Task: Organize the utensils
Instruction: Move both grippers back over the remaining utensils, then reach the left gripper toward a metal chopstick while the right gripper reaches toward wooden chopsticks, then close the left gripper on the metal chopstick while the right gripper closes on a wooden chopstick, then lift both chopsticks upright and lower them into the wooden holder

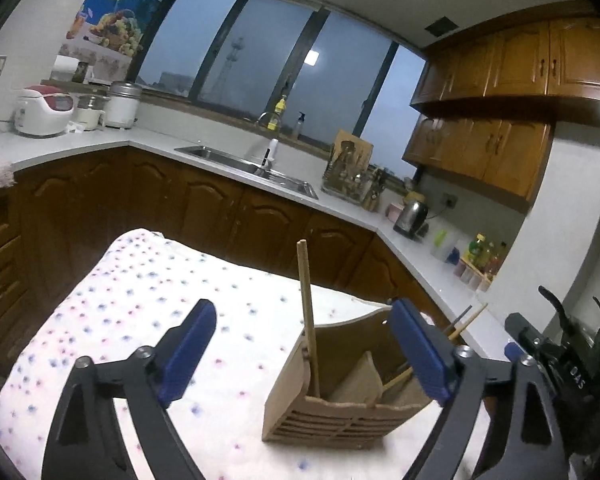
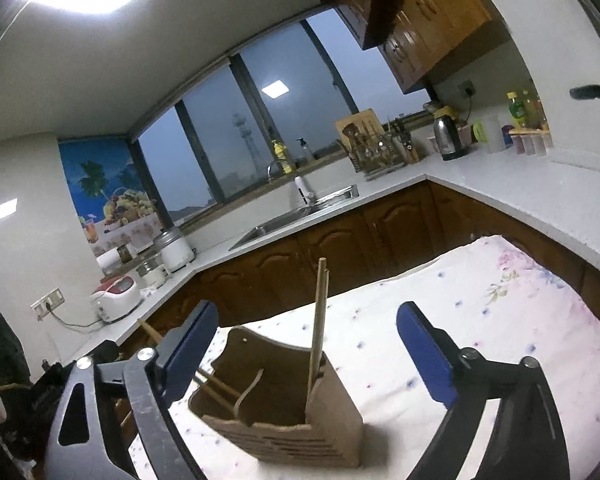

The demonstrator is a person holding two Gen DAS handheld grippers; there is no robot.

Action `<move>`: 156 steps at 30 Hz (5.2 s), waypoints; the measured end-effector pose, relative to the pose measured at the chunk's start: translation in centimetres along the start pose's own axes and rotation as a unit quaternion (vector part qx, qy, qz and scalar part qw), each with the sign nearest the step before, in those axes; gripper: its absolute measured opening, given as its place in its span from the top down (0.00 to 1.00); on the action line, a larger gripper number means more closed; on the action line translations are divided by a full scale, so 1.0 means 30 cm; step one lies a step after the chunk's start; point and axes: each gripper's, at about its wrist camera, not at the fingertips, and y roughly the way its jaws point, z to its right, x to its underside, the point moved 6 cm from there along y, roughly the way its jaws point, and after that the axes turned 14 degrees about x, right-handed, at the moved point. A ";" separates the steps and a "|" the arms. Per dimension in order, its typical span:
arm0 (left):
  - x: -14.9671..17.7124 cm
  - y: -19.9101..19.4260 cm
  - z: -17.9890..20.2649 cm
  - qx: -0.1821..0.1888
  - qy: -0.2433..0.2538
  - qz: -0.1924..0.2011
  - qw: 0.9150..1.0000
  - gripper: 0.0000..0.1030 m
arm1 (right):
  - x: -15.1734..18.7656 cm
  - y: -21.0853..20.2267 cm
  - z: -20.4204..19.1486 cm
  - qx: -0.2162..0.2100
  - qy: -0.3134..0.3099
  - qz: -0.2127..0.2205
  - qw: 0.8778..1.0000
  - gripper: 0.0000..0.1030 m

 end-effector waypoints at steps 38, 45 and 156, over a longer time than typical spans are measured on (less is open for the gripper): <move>0.302 -0.536 0.226 -0.032 0.011 -0.125 0.992 0.04 | 0.373 -0.576 0.243 0.059 -0.041 -0.079 0.994 0.08; 0.309 -0.544 0.237 -0.037 0.007 -0.135 0.990 0.04 | 0.405 -0.567 0.245 0.058 -0.044 -0.092 0.993 0.08; 0.192 -0.460 0.346 0.087 0.021 -0.187 0.978 0.98 | 0.267 -0.482 0.058 0.009 -0.097 -0.123 0.988 0.94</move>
